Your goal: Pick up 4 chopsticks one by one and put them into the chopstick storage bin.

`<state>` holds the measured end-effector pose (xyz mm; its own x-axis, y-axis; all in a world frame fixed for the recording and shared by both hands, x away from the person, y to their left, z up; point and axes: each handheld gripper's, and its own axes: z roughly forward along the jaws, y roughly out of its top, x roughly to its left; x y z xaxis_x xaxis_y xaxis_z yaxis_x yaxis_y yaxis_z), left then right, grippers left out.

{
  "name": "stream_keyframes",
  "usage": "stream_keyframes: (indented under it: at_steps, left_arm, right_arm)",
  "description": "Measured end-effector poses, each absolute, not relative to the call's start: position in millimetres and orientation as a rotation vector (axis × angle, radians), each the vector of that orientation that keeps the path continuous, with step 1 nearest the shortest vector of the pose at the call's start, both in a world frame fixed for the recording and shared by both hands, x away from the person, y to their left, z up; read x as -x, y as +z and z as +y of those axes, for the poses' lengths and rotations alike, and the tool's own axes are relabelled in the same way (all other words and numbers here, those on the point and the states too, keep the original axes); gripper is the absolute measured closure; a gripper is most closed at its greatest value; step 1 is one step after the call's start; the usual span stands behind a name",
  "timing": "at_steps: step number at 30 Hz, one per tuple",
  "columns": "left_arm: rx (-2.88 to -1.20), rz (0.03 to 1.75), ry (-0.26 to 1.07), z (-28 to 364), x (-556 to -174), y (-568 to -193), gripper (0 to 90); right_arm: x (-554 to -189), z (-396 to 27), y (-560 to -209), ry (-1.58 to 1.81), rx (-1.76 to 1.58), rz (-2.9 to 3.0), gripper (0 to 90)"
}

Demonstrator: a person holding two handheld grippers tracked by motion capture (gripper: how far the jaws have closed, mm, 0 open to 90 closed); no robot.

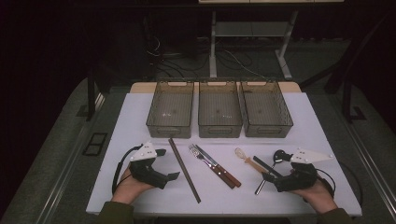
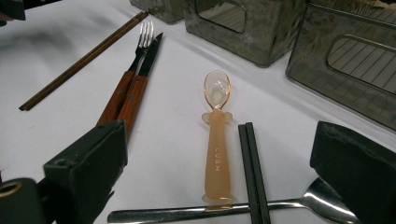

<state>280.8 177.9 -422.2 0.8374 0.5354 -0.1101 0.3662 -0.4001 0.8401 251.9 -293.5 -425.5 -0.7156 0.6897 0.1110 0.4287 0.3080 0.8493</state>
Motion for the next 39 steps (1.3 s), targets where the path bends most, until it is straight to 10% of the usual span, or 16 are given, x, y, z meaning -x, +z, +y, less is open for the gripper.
stream_keyframes:
  at_steps: [39]
  left_arm:
    - [-2.024,0.756,0.370,177.1,-307.3,-419.8,4.8]
  right_arm:
    - [-256.4,-291.0,-426.5,1.370,-1.013,2.305,4.2]
